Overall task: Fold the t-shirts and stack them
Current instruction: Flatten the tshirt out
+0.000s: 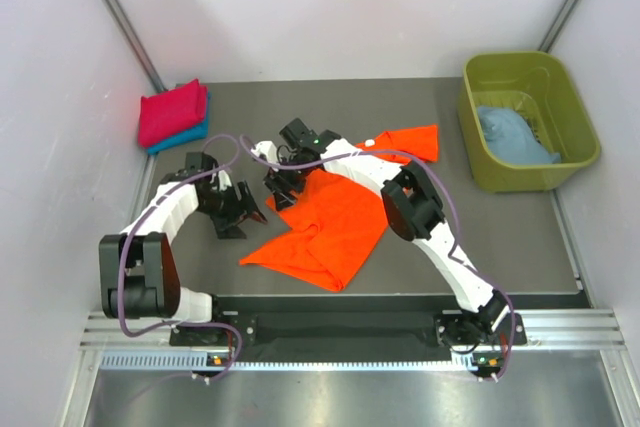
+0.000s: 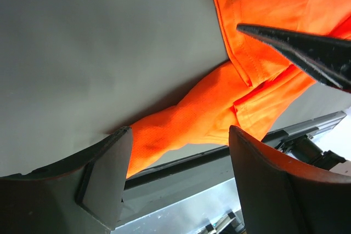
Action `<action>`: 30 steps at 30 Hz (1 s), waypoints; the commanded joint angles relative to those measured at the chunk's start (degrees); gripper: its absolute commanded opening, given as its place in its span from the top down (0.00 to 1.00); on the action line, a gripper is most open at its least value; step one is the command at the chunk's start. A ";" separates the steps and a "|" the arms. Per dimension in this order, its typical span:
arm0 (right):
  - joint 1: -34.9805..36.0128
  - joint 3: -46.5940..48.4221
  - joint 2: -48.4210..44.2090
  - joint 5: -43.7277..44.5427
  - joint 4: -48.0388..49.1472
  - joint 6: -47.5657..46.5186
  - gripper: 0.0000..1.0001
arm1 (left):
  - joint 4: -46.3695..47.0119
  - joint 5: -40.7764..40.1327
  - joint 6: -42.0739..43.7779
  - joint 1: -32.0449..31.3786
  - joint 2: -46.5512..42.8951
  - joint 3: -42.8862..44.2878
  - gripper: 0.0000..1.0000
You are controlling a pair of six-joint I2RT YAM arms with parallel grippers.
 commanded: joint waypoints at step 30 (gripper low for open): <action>-11.07 20.06 10.53 27.35 9.88 8.01 1.00 | 2.75 -1.42 5.22 -0.96 -3.63 5.85 0.25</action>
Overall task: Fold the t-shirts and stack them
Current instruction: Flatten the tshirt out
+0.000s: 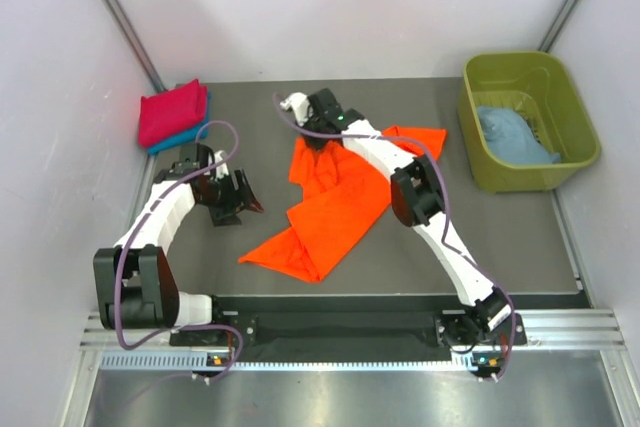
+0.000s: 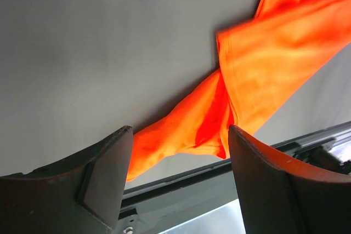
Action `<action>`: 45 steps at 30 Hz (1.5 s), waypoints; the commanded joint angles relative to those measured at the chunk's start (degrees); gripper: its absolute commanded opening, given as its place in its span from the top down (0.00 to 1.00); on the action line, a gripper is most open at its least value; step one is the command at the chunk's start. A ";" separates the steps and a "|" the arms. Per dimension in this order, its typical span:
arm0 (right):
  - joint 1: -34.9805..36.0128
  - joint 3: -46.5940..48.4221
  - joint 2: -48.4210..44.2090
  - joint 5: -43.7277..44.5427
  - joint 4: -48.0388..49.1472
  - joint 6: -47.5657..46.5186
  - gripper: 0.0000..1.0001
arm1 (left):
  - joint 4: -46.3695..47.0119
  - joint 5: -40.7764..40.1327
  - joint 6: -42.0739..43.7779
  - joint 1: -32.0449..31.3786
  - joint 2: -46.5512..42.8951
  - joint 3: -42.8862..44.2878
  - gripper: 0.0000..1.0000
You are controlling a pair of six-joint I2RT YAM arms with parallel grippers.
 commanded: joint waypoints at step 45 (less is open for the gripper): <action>-8.80 -0.31 -7.28 3.25 2.36 3.04 1.00 | 6.71 -5.50 9.19 -16.28 35.67 29.45 0.36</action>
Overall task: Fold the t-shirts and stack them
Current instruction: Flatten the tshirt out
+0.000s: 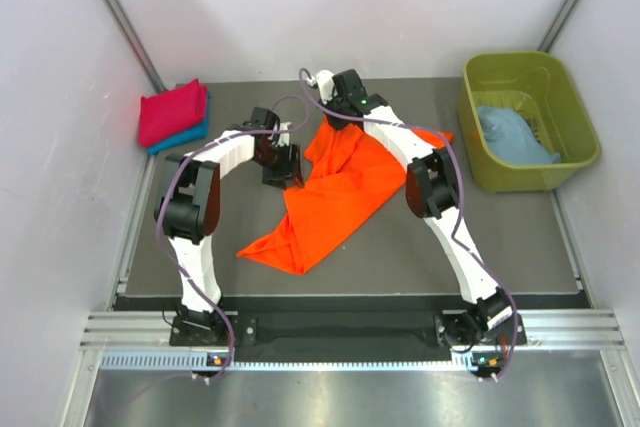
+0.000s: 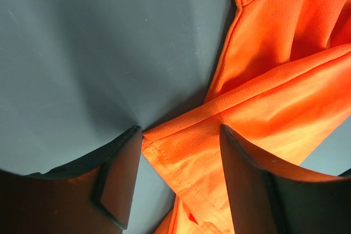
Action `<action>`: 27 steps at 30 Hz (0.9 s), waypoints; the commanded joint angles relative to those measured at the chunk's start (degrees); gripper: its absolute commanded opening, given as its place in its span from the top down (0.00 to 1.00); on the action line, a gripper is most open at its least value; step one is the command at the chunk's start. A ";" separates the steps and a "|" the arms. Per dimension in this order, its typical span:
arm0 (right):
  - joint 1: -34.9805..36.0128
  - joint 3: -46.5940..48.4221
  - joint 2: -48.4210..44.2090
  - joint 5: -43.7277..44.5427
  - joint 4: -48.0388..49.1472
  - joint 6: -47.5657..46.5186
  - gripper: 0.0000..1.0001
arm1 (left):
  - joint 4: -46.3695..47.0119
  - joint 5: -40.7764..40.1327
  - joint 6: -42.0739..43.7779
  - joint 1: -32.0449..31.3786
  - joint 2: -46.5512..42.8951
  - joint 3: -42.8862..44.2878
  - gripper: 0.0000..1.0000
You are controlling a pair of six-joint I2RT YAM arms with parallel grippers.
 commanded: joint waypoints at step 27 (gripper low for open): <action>-6.00 5.22 -1.96 -0.06 3.36 3.47 1.00 | -7.36 -7.26 7.82 -10.23 -15.85 12.70 1.00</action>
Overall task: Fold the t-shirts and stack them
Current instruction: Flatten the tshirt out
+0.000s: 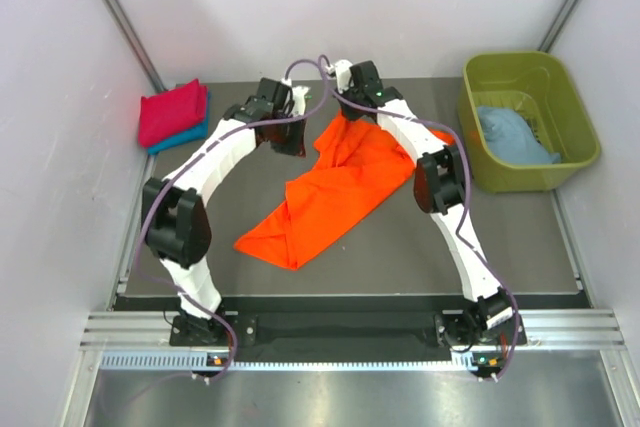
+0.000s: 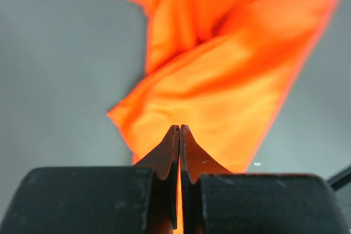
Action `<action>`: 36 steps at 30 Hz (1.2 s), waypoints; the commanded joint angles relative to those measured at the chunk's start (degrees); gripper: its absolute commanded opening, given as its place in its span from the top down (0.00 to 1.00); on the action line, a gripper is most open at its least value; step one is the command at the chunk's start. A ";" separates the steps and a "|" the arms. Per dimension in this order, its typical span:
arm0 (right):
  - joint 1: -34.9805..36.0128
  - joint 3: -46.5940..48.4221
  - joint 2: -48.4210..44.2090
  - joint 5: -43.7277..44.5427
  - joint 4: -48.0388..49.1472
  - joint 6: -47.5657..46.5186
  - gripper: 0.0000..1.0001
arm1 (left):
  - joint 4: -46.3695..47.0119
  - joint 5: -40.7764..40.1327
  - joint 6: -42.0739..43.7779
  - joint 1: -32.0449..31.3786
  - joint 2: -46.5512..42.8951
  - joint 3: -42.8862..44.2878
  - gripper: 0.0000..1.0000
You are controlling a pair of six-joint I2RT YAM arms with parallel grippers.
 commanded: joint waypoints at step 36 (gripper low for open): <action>-4.18 3.54 -2.75 -0.63 4.35 1.42 1.00 | 0.50 0.46 4.56 4.82 20.88 12.35 0.38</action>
